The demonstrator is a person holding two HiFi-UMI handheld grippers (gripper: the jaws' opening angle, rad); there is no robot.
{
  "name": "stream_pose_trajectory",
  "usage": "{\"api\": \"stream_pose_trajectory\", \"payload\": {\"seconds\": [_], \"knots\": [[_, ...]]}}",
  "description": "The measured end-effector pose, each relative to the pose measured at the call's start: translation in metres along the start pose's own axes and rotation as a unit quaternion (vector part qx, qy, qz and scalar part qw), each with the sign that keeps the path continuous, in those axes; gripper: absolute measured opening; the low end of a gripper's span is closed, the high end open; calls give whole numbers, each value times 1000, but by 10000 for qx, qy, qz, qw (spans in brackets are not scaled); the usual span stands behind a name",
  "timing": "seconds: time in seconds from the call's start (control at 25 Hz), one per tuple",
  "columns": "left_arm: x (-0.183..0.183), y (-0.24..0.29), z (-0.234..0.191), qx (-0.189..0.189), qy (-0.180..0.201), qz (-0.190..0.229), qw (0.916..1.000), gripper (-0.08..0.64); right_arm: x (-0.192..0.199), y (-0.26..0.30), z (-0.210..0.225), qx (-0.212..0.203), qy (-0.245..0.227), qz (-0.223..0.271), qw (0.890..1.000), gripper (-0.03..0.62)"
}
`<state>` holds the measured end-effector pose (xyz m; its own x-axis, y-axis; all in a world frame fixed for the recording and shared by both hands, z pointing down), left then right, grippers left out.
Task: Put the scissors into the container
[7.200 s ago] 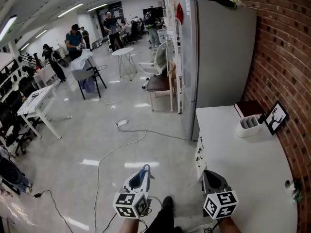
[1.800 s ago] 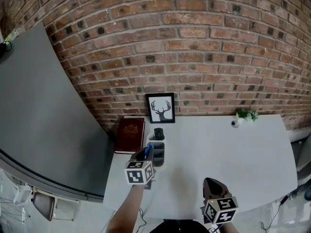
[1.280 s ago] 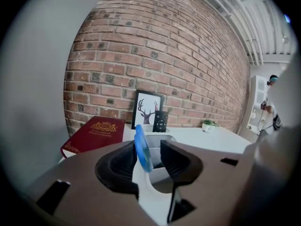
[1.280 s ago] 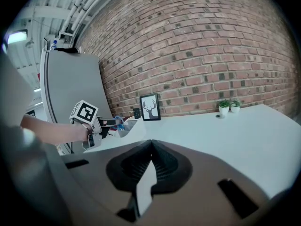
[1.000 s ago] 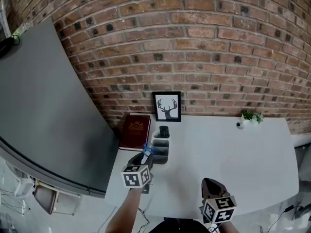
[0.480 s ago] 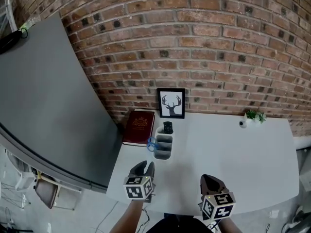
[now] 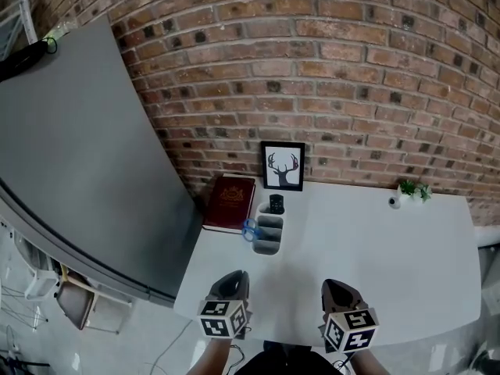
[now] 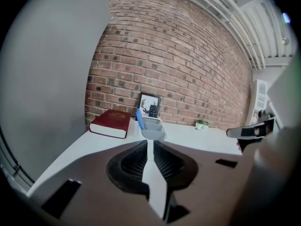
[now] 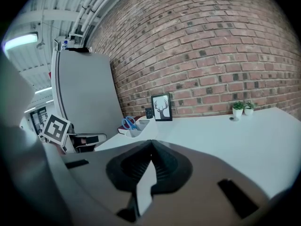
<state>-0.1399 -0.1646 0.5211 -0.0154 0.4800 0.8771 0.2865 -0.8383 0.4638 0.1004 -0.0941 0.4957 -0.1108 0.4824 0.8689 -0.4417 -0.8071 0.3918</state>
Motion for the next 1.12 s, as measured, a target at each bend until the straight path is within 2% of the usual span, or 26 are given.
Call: {"api": "stream_pose_trajectory", "payload": {"seconds": [0.28,0.52,1.12], "knots": [[-1,-22,-1,-138,97,142,9998,31,-2,1,-5,-119,-52,1,9999,0],[-2,-30,-2,-123,-83,185,9997,31,-4,1,-7,-202,-34,44,9998,0],[-19,-35,-2,-131,109,436,9989,31,-6,7,-7,-379,-34,56,9993,0]]}}
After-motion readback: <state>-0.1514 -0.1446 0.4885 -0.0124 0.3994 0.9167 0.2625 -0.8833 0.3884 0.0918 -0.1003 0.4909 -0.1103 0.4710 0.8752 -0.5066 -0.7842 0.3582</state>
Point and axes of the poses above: the fingertips, and each gripper's own axes: y forward along the fingers, z to its right, x out of its underside, the point moved 5 cm from there along -y, backward along the fingers, and after that the axes turned 11 degrees about -x, right-handed, at the moved point
